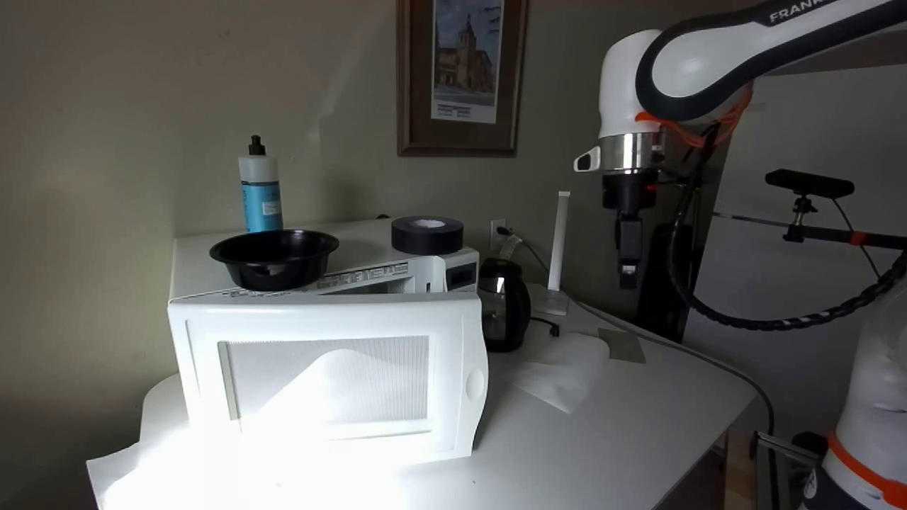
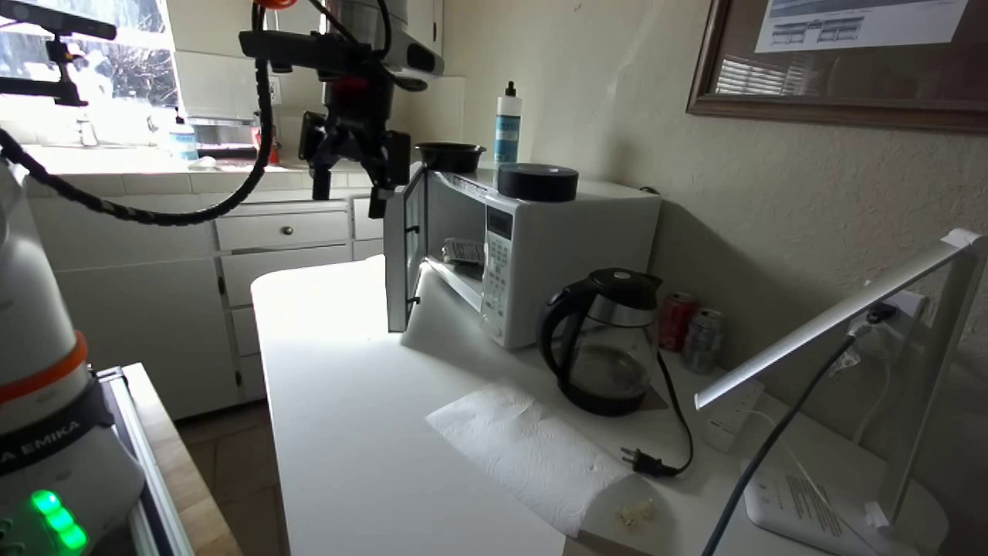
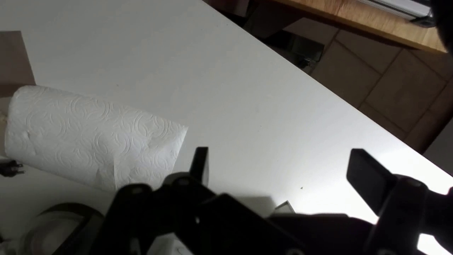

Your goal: Open the microwave door then place the black packet from the microwave in the black bowl.

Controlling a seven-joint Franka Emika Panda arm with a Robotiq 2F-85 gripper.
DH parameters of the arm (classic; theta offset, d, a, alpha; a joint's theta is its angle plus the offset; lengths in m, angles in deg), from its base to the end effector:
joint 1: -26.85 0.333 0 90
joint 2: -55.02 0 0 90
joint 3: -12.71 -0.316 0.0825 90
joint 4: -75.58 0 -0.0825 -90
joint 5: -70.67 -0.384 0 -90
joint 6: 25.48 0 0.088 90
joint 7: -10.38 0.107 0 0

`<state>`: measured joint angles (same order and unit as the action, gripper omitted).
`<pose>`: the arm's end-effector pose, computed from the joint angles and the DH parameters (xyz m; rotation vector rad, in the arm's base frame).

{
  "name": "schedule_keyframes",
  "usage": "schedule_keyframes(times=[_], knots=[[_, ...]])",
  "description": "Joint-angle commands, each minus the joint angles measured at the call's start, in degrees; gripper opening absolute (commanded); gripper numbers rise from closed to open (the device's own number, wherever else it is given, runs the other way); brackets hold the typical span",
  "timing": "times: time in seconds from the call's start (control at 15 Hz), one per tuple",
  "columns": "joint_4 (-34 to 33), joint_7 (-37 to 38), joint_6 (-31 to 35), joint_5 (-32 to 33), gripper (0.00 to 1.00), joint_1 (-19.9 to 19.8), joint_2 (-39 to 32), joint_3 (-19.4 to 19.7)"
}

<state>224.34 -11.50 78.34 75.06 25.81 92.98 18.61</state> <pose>0.3306 -0.0472 0.4555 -3.0788 -0.4800 0.1908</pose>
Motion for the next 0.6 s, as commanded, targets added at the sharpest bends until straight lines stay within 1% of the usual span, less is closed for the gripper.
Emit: schedule_keyframes(times=[0.0, 0.13, 0.2, 0.27, 0.53], knots=[[-3.9, -5.0, -2.1, 2.0, 1.0, 4.7, 0.2, -1.4], [-5.8, -8.7, -1.5, 3.2, 1.0, 6.8, 0.3, -1.4], [-3.8, -5.0, -0.4, 2.1, 1.0, 5.7, 0.6, -1.0], [-4.5, -5.2, -0.4, 2.2, 1.0, 6.2, 0.7, -1.1], [-4.4, -5.2, -0.4, 2.1, 1.0, 6.1, 0.6, -0.8]])
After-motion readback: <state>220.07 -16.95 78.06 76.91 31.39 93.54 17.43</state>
